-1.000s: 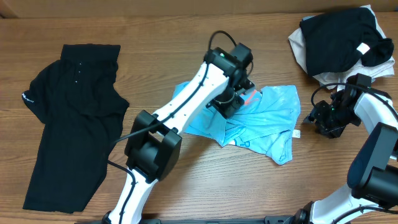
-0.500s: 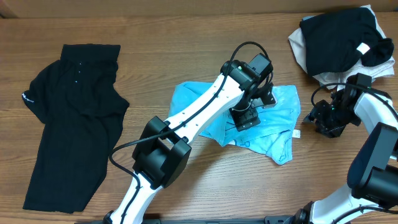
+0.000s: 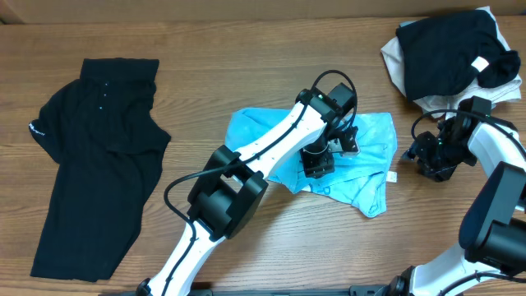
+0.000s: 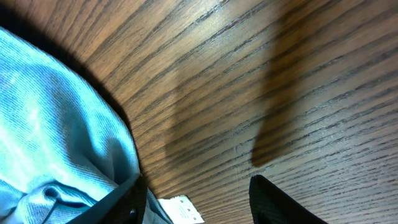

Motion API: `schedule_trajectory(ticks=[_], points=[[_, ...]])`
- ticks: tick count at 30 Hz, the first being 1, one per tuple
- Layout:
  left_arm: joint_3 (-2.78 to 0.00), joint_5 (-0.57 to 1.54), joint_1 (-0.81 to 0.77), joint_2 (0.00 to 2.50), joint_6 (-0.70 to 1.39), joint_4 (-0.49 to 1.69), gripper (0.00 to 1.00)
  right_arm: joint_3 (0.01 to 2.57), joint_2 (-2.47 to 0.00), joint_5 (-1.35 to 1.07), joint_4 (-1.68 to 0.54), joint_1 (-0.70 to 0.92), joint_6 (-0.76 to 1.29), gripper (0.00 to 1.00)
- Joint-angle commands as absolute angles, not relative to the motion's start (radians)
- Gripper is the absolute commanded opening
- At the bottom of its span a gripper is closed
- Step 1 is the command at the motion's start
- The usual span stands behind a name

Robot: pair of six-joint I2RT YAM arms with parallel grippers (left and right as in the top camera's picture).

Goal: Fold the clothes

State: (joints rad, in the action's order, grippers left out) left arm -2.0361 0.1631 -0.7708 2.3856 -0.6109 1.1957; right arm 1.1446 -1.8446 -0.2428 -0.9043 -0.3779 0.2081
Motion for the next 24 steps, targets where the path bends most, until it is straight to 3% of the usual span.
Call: schedule_trajectory(ticks=[1,5,9,11,16,24], points=[[-2.032,0.186,-0.773,2.400,-0.633,1.187,0.67,1.162,-1.816,-0.221,-0.899,-0.380,0.202,0.57],[-2.032,0.204,-0.773,2.400,-0.633,1.167,0.49,1.162,-1.816,-0.221,-0.899,-0.380,0.202,0.57],[-2.032,0.203,-0.773,2.400,-0.632,1.166,0.15,1.162,-1.816,-0.216,-0.899,-0.380,0.202,0.57],[-2.032,0.203,-0.773,2.400,-0.632,1.166,0.04,1.162,-1.816,-0.210,-0.899,-0.380,0.202,0.58],[-2.044,0.180,-0.773,2.399,-0.616,1.171,0.04,1.162,-1.816,-0.210,-0.899,-0.380,0.202,0.58],[-2.194,-0.070,-0.723,2.399,-0.399,1.189,0.04,1.162,-1.816,-0.210,-0.896,-0.380,0.202,0.58]])
